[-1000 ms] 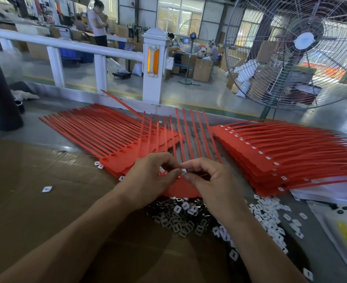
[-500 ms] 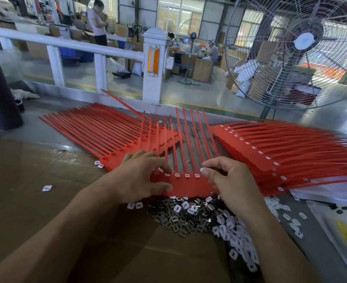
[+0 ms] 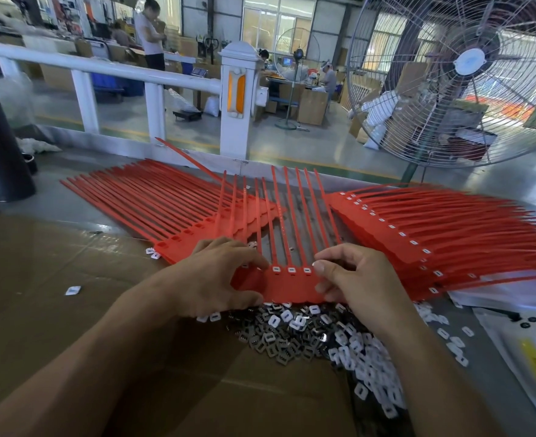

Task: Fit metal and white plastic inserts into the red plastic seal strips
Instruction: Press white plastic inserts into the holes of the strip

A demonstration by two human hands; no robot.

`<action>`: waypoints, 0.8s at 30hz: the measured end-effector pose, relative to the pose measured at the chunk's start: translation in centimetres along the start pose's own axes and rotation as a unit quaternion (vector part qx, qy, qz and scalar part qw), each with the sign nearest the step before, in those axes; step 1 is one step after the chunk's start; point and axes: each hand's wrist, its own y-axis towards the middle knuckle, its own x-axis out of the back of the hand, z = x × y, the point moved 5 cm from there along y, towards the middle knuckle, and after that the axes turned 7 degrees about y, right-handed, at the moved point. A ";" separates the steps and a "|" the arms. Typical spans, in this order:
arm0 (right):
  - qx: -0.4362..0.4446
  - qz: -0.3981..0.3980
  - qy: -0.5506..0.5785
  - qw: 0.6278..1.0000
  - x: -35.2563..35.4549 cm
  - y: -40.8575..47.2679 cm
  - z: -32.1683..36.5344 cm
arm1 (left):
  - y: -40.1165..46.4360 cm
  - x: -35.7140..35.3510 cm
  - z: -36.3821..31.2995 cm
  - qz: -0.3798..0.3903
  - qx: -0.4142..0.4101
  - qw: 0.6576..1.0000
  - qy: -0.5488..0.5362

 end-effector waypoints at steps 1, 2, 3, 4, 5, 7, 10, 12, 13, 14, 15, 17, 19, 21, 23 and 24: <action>0.006 -0.005 0.005 1.000 0.0 0.0 0.1 | 0.0 0.0 0.0 -0.006 0.002 1.000 -0.003; 0.011 -0.007 0.009 1.000 0.0 0.0 0.1 | 0.0 0.0 0.0 -0.011 0.004 1.000 -0.006; 0.014 -0.004 0.008 1.000 -0.2 0.0 0.2 | 0.0 0.0 0.0 -0.016 0.005 1.000 -0.007; 0.015 0.003 0.001 1.000 -0.4 -0.1 0.2 | 0.1 -0.1 -0.2 -0.020 0.004 1.000 -0.007; 0.012 0.012 -0.008 1.000 -0.6 -0.1 0.1 | 0.1 -0.2 -0.3 -0.022 0.003 1.000 -0.006; 0.001 0.029 -0.014 0.999 -0.9 -0.1 0.0 | 0.2 -0.5 -0.6 -0.027 0.003 1.000 -0.009; -0.003 0.037 -0.012 0.999 -1.0 -0.1 -0.1 | 0.2 -0.8 -0.8 -0.025 0.003 1.000 -0.007; 0.006 0.037 -0.013 0.999 -0.9 -0.1 -0.1 | 0.2 -0.8 -0.7 -0.021 0.003 1.000 -0.002; 0.012 0.034 -0.018 0.999 -0.8 -0.1 -0.1 | 0.3 -0.9 -0.6 -0.019 0.004 1.000 0.000; 0.019 0.029 -0.021 0.999 -0.7 -0.1 -0.1 | 0.3 -0.9 -0.5 -0.018 0.005 1.000 0.001; 0.025 0.021 -0.020 0.999 -0.6 0.0 -0.1 | 0.3 -0.9 -0.5 -0.016 0.005 1.000 0.002; 0.035 -0.004 -0.017 0.999 -0.3 0.2 -0.2 | 0.4 -1.0 -0.4 -0.014 0.006 1.000 0.001; 0.038 -0.033 -0.013 0.999 0.3 0.5 -0.4 | 0.4 -1.1 -0.3 -0.012 0.006 1.000 0.002; 0.037 -0.066 -0.008 0.997 1.2 0.8 -0.8 | 0.4 -1.1 -0.3 -0.012 0.004 1.000 0.007; 0.032 -0.095 -0.009 0.995 2.1 1.2 -1.2 | 0.4 -1.1 -0.3 -0.014 0.004 1.000 0.005; 0.029 -0.107 -0.010 0.994 2.6 1.3 -1.5 | 0.4 -1.1 -0.3 -0.014 0.006 1.000 0.004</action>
